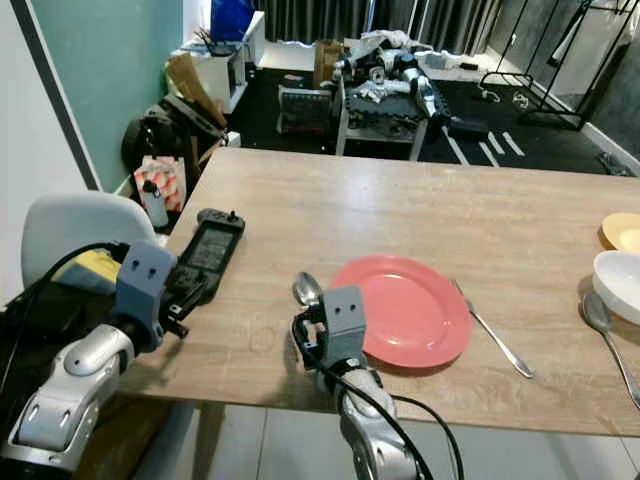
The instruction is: Setting the table
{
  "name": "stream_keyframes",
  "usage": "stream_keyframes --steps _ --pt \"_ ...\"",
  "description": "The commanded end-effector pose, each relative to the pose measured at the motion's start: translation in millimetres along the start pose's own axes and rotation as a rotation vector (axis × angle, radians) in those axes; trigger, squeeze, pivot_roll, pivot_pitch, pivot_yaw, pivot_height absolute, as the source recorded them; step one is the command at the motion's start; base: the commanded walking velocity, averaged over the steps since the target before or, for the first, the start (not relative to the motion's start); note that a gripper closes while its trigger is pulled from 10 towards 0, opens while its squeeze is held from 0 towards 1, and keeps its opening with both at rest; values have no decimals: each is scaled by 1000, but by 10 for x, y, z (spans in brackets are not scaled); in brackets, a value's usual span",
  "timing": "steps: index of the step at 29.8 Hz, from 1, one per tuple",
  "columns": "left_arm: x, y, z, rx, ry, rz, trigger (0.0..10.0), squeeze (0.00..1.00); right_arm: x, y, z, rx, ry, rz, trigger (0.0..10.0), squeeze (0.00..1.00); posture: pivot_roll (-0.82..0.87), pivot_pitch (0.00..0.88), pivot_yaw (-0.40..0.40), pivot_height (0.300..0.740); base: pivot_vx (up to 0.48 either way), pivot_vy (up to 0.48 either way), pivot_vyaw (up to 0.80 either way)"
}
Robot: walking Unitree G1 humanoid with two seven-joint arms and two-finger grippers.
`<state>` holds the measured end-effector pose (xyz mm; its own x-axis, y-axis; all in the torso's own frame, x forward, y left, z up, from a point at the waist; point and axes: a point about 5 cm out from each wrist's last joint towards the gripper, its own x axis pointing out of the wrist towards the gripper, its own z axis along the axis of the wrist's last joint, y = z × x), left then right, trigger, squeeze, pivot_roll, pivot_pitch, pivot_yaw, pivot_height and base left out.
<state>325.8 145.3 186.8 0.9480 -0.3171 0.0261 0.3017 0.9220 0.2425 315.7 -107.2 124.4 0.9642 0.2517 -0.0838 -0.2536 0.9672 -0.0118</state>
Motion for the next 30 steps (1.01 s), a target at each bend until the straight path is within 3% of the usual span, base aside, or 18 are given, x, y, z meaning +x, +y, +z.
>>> stream_keyframes --steps 1,13,24,30 --pt "-33 1 -17 -7 9 -2 10000 0 14 0 -48 -25 20 -22 10000 0 119 112 62 740 0 0 0" --pt "-56 12 -32 -5 17 2 10000 0 65 -51 -10 1 -43 -102 10000 0 127 113 65 740 0 0 0" --pt "-74 4 -45 -7 25 -1 10000 0 80 -85 -237 -98 88 -127 10000 0 128 119 66 740 0 0 0" --pt "-79 13 -49 -11 26 3 10000 0 126 -144 -246 -37 120 -179 10000 0 129 110 67 740 0 0 0"
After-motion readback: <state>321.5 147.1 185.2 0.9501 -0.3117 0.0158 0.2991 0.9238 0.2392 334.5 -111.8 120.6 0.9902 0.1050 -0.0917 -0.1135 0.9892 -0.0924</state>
